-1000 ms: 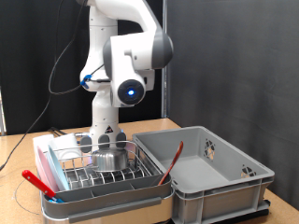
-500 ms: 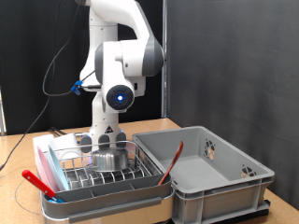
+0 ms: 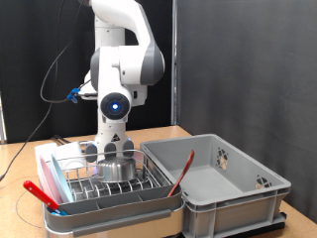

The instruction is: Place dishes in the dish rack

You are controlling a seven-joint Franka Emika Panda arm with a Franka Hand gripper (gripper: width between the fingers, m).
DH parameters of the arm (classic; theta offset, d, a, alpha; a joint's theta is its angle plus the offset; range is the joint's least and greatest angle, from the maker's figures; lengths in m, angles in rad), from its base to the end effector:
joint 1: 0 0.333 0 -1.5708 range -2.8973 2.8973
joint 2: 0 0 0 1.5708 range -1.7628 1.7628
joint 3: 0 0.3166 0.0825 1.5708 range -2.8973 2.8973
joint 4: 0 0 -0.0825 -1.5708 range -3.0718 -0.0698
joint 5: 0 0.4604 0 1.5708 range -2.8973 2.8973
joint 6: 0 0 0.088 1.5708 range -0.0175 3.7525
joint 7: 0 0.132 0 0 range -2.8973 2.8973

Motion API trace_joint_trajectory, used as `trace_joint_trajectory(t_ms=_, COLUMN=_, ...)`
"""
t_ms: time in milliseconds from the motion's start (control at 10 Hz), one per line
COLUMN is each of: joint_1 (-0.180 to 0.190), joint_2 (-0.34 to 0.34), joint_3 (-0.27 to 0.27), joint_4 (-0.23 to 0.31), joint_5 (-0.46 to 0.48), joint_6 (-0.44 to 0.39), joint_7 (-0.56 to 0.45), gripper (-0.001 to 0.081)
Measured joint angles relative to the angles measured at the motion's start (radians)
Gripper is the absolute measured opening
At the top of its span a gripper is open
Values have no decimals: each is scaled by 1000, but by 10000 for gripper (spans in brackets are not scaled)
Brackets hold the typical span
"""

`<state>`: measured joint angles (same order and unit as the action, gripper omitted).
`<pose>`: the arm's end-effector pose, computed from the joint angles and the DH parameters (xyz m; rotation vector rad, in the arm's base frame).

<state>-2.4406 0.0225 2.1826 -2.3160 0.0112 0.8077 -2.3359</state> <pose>0.3399 -0.0873 0.3065 -0.8295 -1.4384 0.3896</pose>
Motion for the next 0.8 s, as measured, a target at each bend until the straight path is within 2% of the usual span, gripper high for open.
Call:
trace_joint_trajectory(t_ms=400, joint_1=-6, joint_2=-60, joint_3=-25, joint_4=-12, joint_5=-5, joint_6=53, joint_7=-8, gripper=110)
trace_joint_trajectory(t_ms=800, joint_1=-29, joint_2=-153, joint_3=-28, joint_4=-17, joint_5=-5, joint_6=99, joint_7=-67, gripper=110)
